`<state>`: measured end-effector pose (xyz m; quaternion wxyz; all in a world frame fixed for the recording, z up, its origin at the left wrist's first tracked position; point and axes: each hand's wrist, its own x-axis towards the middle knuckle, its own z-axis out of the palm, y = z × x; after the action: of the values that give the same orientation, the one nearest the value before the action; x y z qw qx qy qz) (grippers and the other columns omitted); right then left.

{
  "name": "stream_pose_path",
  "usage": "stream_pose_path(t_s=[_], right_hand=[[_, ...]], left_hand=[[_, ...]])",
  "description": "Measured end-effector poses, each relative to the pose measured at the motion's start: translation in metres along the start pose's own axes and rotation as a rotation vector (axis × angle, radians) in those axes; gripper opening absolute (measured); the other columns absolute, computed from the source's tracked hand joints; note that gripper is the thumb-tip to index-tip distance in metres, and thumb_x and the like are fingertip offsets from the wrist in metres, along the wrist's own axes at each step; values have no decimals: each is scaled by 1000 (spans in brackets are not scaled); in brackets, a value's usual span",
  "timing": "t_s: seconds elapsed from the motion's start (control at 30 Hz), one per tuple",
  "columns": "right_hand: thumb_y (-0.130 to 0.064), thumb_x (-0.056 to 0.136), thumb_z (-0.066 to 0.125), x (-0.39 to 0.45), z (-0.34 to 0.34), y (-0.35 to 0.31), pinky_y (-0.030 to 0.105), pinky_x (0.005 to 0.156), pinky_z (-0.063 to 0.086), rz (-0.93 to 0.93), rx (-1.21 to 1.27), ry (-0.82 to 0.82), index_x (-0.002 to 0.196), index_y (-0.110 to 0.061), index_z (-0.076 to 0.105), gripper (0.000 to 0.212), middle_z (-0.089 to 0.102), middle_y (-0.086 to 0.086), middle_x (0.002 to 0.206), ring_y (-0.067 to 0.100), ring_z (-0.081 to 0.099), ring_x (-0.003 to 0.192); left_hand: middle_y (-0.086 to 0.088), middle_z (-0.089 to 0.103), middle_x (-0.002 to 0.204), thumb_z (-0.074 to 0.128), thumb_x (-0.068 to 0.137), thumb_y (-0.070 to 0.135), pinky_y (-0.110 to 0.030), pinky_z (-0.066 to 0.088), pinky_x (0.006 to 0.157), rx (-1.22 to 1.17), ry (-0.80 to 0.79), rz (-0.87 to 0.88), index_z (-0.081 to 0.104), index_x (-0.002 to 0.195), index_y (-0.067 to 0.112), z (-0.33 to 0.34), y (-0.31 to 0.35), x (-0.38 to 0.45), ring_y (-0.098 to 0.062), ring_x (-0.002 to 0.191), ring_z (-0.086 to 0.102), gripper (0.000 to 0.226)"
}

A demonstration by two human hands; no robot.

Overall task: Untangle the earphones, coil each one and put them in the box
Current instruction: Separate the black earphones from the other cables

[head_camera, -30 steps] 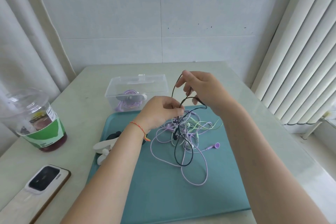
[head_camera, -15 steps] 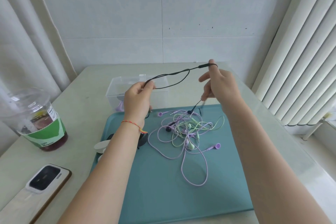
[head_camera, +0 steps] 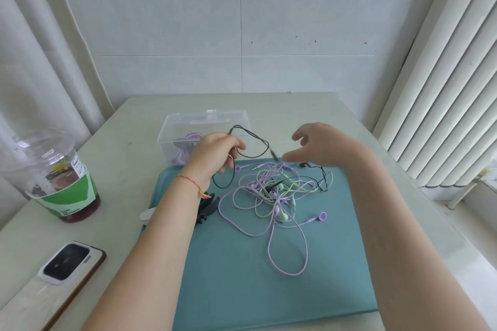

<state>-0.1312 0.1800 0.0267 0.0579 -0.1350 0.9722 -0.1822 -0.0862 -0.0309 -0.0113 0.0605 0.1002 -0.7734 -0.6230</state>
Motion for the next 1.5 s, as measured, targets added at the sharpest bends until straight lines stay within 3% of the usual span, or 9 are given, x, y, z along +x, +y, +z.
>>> stream_pose_path(t_s=[0.23, 0.33, 0.6, 0.73, 0.87, 1.07, 1.23, 1.37, 1.5], right_hand=[[-27, 91, 62, 2, 17, -23, 27, 78, 48, -266, 268, 69, 110, -21, 68, 20, 68, -4, 107, 12, 62, 90], [-19, 93, 58, 2, 15, -23, 22, 59, 49, -234, 387, 53, 89, -13, 72, 16, 73, -2, 74, 12, 66, 61], [-12, 93, 50, 12, 16, -5, 42, 67, 57, -13, 592, 246, 86, -11, 67, 18, 71, 5, 64, 26, 69, 57], [-19, 94, 54, 8, 12, -1, 27, 65, 51, -52, 241, 16, 102, -10, 70, 20, 74, 4, 88, 20, 68, 73], [-60, 81, 65, 1, 13, -13, 35, 104, 41, -124, -44, -120, 136, -13, 52, 73, 54, 1, 135, 19, 51, 122], [-27, 88, 62, -4, 24, -46, 27, 69, 50, -279, 288, 229, 95, -19, 69, 12, 70, -3, 88, 15, 61, 78], [-12, 87, 48, 3, 22, -25, 29, 61, 50, -65, 82, 319, 91, -13, 67, 19, 67, 4, 83, 27, 62, 71], [-19, 89, 57, 8, 20, -11, 29, 65, 50, -27, 84, 177, 89, -10, 69, 15, 71, 7, 80, 25, 66, 79], [-19, 86, 57, 13, 22, 1, 26, 64, 44, 13, -42, 104, 87, -16, 70, 14, 68, 4, 89, 24, 59, 81]], left_hand=[[-7, 56, 59, 42, 89, 9, -29, 40, 58, 77, -249, 71, 68, 69, 10, 2, 5, -7, -21, 63, 50, 32], [-4, 59, 62, 53, 88, 20, -25, 37, 52, 61, -222, 95, 68, 74, 13, 0, 5, -6, -17, 59, 51, 22], [0, 60, 80, 70, 86, 9, -19, 44, 53, 47, -160, 81, 69, 88, 16, -12, -2, -1, -11, 62, 50, 8], [3, 65, 75, 73, 79, 19, -37, 52, 76, 308, 92, 105, 71, 75, 30, -16, -10, 6, -15, 62, 56, 12], [12, 67, 68, 74, 77, 32, -28, 49, 69, 285, 126, 166, 77, 77, 31, -14, -5, 4, -5, 57, 55, 3], [10, 55, 47, 71, 86, 17, -20, 37, 49, 174, 25, 290, 74, 82, 21, 2, 10, -7, -6, 41, 46, 7], [10, 43, 39, 68, 87, 24, -24, 38, 49, -28, 290, 213, 66, 69, 16, -1, 19, -8, -8, 37, 39, 20], [3, 25, 45, 51, 96, 26, -30, 55, 59, -928, 102, -54, 35, 57, 17, -15, 23, -6, -14, 39, 32, 43], [7, 17, 43, 40, 100, 33, -20, 21, 38, -952, 62, -119, 31, 55, 21, -23, 10, 4, -9, 33, 16, 47]])
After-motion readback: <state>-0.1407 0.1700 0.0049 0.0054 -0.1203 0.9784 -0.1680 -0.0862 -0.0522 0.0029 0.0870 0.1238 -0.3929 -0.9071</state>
